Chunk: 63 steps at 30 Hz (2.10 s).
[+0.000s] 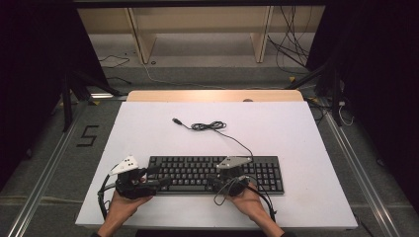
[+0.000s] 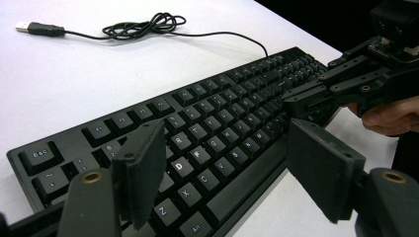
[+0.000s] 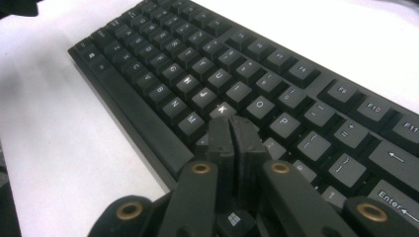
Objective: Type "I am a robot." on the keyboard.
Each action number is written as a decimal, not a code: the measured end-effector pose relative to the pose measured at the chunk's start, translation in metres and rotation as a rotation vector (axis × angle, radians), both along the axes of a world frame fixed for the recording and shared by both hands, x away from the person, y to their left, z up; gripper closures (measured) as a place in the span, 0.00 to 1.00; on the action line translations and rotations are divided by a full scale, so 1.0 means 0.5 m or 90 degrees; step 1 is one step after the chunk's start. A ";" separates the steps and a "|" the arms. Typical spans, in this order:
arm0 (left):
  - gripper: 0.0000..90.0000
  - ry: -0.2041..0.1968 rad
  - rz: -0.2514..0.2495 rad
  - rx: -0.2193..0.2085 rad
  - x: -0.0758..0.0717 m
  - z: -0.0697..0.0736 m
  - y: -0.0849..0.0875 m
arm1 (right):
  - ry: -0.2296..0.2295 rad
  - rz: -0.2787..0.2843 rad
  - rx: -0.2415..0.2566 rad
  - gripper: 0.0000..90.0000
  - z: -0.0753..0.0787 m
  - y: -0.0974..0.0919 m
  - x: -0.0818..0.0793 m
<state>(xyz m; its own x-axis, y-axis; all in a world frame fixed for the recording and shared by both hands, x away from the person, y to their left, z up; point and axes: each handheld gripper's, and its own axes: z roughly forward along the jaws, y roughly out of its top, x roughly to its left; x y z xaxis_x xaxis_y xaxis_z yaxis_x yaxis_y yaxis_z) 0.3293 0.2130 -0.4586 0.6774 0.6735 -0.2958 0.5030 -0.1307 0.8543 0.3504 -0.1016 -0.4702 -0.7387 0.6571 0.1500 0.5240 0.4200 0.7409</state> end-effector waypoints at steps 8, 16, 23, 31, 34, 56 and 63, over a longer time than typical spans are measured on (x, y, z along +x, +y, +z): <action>0.34 -0.001 -0.009 0.006 -0.005 -0.002 -0.004 | 0.003 -0.004 -0.015 1.00 -0.009 0.003 0.004; 0.34 -0.003 -0.010 0.006 -0.009 -0.002 -0.006 | 0.007 -0.003 -0.020 1.00 -0.012 0.004 0.004; 0.34 -0.003 -0.012 0.008 -0.010 -0.002 -0.006 | 0.006 -0.002 -0.022 1.00 -0.013 0.005 0.004; 0.34 -0.004 -0.010 0.008 -0.010 -0.002 -0.005 | 0.007 0.000 -0.031 1.00 -0.016 0.006 0.003; 0.34 -0.005 -0.010 0.008 -0.010 -0.002 -0.005 | -0.004 0.000 -0.036 1.00 -0.020 0.008 0.002; 0.34 -0.006 -0.006 0.006 -0.009 -0.001 -0.002 | -0.011 -0.020 0.036 0.91 0.010 -0.020 0.000; 0.33 -0.006 -0.005 0.003 -0.008 0.000 0.000 | -0.023 -0.015 0.063 0.75 0.024 -0.035 -0.005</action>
<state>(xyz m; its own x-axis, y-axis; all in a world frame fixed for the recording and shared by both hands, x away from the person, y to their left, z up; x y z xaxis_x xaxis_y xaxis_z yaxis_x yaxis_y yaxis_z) 0.3251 0.2131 -0.4586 0.6853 0.6700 -0.2855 0.4935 -0.1389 0.8586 0.3477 -0.1193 -0.4582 -0.7292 0.6578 0.1884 0.5051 0.3318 0.7967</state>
